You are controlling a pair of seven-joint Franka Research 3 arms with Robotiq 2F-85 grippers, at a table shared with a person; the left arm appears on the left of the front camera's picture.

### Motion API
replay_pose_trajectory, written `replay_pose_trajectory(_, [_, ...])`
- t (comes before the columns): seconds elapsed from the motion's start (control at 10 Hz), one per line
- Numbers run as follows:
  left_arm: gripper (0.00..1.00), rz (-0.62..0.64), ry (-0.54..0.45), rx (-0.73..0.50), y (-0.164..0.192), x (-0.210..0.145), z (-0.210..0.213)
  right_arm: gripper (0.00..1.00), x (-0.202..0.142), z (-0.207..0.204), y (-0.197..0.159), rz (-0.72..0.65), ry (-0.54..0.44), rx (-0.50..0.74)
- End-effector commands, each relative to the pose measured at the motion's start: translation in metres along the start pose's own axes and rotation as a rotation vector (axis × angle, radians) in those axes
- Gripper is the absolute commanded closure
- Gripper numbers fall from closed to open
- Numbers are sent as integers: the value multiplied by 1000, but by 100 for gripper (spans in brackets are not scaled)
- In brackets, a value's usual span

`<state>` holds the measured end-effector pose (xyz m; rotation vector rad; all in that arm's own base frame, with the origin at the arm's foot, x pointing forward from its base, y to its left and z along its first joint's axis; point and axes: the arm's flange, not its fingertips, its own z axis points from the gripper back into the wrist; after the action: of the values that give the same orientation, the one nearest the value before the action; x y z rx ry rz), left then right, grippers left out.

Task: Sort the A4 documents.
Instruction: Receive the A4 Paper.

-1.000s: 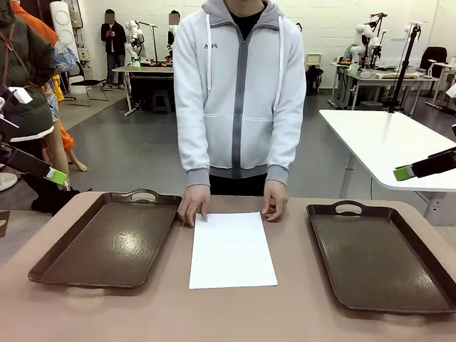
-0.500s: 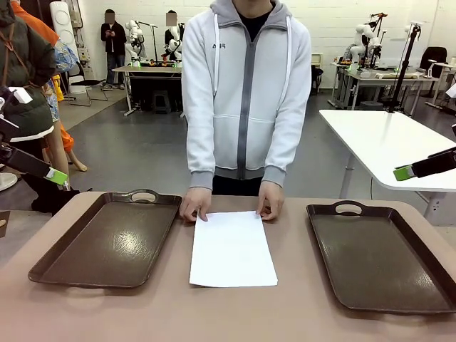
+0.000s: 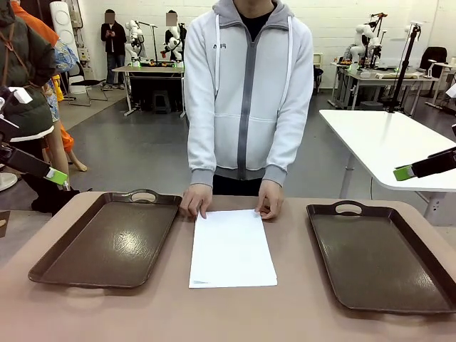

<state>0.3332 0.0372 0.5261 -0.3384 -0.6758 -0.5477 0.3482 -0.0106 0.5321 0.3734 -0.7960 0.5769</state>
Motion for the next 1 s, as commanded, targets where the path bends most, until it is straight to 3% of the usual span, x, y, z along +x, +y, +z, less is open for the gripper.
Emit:
replay_pose_trajectory(0.0, [0, -2, -15, 1, 0, 0, 1, 0, 0, 0, 0, 0, -2, 0])
replay_pose_trajectory(0.9, [0, -2, -15, 1, 0, 0, 1, 0, 0, 0, 0, 0, -2, 0])
